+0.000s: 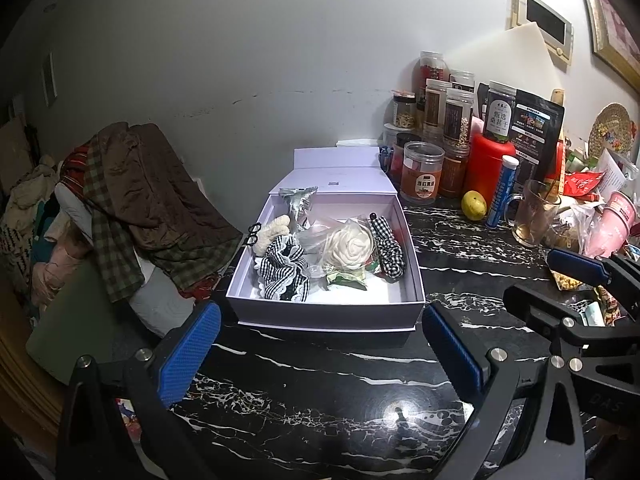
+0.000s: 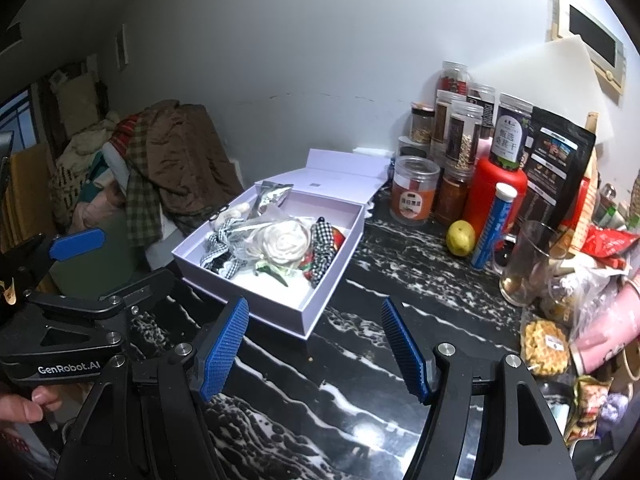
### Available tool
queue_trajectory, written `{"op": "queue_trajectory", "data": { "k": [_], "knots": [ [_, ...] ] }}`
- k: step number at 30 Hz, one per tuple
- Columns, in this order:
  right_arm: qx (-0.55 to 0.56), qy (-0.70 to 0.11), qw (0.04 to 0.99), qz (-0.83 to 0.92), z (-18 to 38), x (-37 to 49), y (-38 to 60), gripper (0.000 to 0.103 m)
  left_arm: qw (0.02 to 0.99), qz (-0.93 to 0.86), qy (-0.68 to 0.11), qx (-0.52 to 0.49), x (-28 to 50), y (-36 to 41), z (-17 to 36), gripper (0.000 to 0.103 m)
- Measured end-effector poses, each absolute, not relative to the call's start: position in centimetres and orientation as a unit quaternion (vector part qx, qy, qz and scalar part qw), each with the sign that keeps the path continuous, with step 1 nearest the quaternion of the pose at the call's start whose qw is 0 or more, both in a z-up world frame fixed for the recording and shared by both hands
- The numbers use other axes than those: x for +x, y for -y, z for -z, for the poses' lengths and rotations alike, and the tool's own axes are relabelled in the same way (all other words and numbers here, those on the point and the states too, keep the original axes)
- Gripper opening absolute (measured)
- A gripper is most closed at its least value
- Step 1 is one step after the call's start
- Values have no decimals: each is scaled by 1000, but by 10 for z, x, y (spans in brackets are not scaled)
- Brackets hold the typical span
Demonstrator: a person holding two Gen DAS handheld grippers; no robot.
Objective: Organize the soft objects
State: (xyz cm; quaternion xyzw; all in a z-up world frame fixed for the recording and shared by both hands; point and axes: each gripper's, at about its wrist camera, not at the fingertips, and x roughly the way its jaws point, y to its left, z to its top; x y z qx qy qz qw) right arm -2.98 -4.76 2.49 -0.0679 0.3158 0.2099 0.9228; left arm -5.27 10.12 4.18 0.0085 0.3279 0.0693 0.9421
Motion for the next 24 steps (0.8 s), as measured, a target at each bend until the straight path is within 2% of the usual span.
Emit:
{"op": "queue_trajectory", "data": {
  "k": [24],
  "knots": [
    [-52, -330, 922, -197, -21, -28, 61, 70, 942, -60, -329, 14, -54, -90, -36, 103]
  ]
}}
